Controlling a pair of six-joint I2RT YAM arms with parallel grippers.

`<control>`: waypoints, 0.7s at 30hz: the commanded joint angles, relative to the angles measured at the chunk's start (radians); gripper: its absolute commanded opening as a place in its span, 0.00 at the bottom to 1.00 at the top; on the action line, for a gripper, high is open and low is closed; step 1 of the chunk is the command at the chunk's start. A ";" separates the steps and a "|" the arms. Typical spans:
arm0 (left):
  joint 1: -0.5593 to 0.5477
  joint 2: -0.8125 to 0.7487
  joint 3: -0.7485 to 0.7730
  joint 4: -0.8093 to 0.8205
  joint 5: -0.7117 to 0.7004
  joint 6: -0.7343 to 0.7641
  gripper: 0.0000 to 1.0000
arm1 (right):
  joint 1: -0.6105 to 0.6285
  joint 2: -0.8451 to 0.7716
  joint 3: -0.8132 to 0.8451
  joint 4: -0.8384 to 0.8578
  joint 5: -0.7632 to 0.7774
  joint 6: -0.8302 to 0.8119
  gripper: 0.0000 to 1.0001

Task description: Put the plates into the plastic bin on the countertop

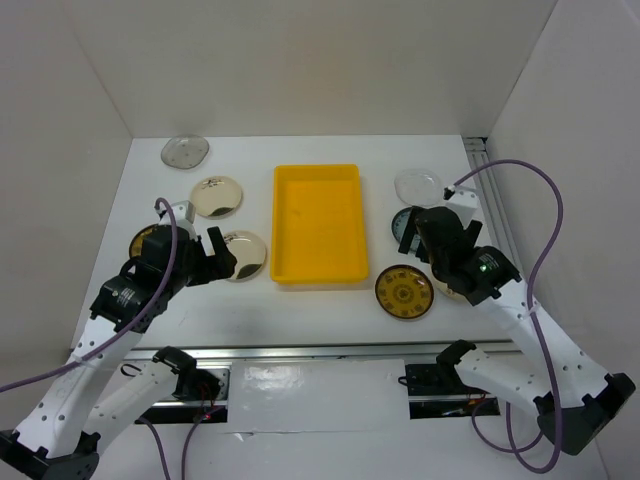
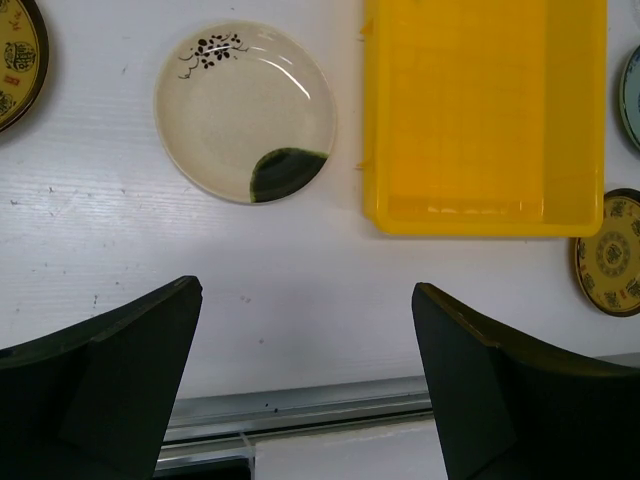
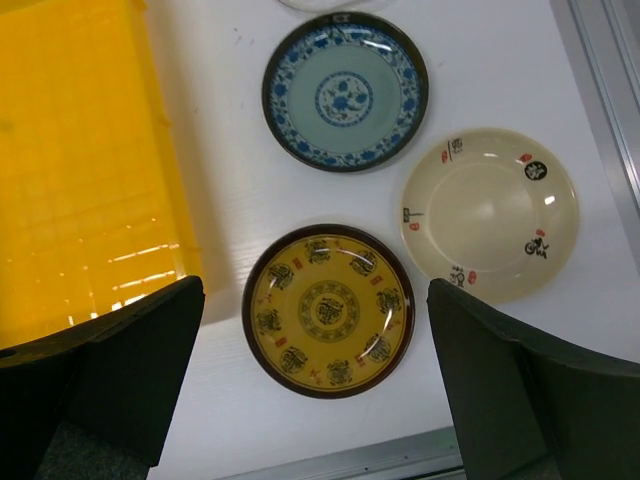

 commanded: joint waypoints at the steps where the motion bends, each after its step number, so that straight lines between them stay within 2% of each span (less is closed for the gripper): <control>1: 0.005 -0.002 0.020 0.031 0.005 -0.002 1.00 | -0.003 -0.005 -0.052 0.053 0.040 0.024 1.00; 3: 0.005 -0.002 0.020 0.031 0.005 0.007 1.00 | -0.032 0.017 -0.071 0.079 0.049 0.024 1.00; 4: 0.005 0.007 0.020 0.031 0.020 0.018 1.00 | -0.087 0.036 -0.071 0.111 0.028 0.004 1.00; 6: 0.005 0.007 0.020 0.041 0.045 0.018 1.00 | -0.170 0.090 -0.093 0.163 -0.070 0.004 1.00; 7: 0.005 0.017 0.020 0.050 0.065 0.031 1.00 | -0.219 0.103 -0.110 0.255 -0.130 0.004 1.00; 8: 0.005 0.017 0.020 0.051 0.065 0.031 1.00 | -0.322 0.104 -0.136 0.322 -0.281 -0.016 1.00; 11: 0.005 0.030 0.020 0.051 0.093 0.044 1.00 | -0.510 0.174 -0.195 0.481 -0.385 -0.030 1.00; 14: 0.005 0.030 0.020 0.060 0.119 0.053 1.00 | -0.589 0.237 -0.224 0.569 -0.333 -0.062 1.00; 17: 0.005 0.039 0.010 0.086 0.165 0.076 1.00 | -0.701 0.288 -0.259 0.700 -0.470 -0.120 1.00; 21: 0.005 0.088 0.010 0.097 0.197 0.087 1.00 | -0.724 0.379 -0.250 0.788 -0.531 -0.169 1.00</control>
